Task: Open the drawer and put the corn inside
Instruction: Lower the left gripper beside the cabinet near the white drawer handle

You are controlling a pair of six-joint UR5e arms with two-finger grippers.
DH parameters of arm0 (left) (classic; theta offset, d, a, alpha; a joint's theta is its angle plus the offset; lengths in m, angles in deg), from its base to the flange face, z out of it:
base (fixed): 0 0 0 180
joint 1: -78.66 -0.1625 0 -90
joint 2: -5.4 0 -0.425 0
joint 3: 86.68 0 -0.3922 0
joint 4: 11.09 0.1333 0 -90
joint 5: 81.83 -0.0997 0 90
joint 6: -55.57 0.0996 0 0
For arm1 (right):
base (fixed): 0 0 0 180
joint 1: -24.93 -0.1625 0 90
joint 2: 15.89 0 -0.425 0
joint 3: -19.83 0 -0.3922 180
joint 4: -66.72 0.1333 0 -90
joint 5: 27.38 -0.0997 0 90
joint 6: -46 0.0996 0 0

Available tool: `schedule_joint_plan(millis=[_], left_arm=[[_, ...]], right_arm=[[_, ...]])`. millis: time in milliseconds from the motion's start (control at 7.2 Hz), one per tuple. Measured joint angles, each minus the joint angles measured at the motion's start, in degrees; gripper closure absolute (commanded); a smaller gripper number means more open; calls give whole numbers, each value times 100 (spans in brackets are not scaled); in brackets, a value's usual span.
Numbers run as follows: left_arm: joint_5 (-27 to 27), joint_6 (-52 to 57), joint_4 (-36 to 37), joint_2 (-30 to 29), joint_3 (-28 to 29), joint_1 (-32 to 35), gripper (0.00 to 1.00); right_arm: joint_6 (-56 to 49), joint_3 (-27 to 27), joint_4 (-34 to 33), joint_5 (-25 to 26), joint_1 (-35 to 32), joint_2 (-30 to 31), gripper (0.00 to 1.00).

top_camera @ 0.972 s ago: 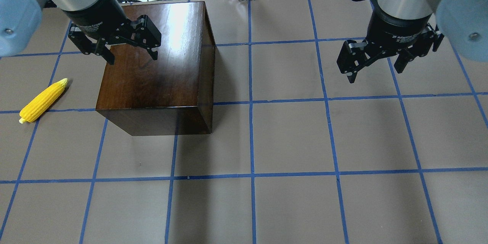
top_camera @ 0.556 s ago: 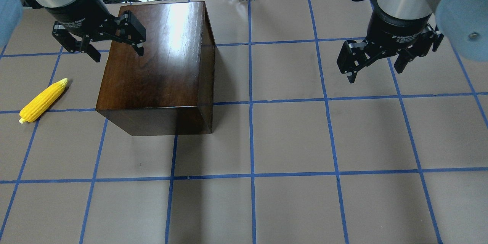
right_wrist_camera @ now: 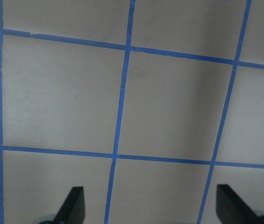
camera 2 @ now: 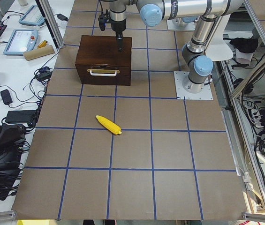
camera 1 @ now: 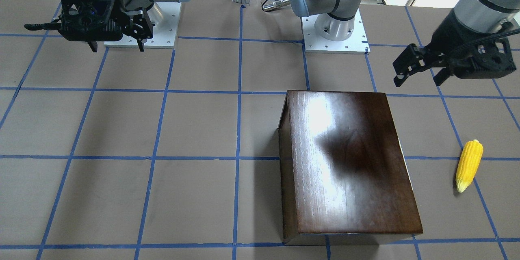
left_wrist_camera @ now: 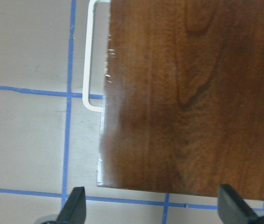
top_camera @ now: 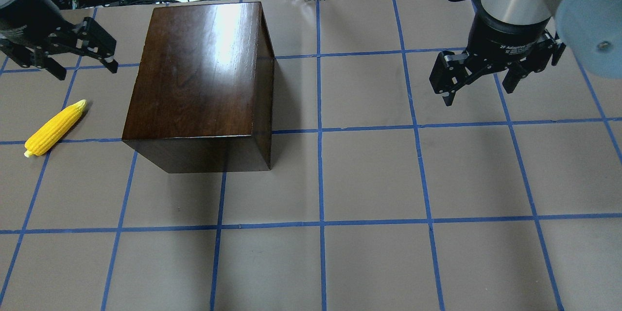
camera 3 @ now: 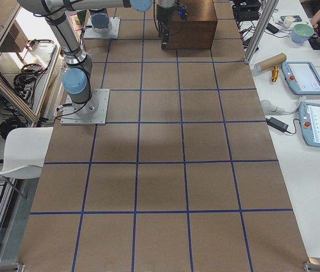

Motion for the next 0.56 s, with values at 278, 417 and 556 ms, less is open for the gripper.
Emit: schedule_joint_plan(millis=[278,417,556], left_arm=[[-11,913,48,-179,23,-744,0],[-14,1188,80,-293,34,-988,0],[-15,1291,185,-480,31,-1111,0]], right_arm=[[3,0,0,0,0,0,0],[3,0,0,0,0,0,0],[-1,0,0,0,0,2,0]])
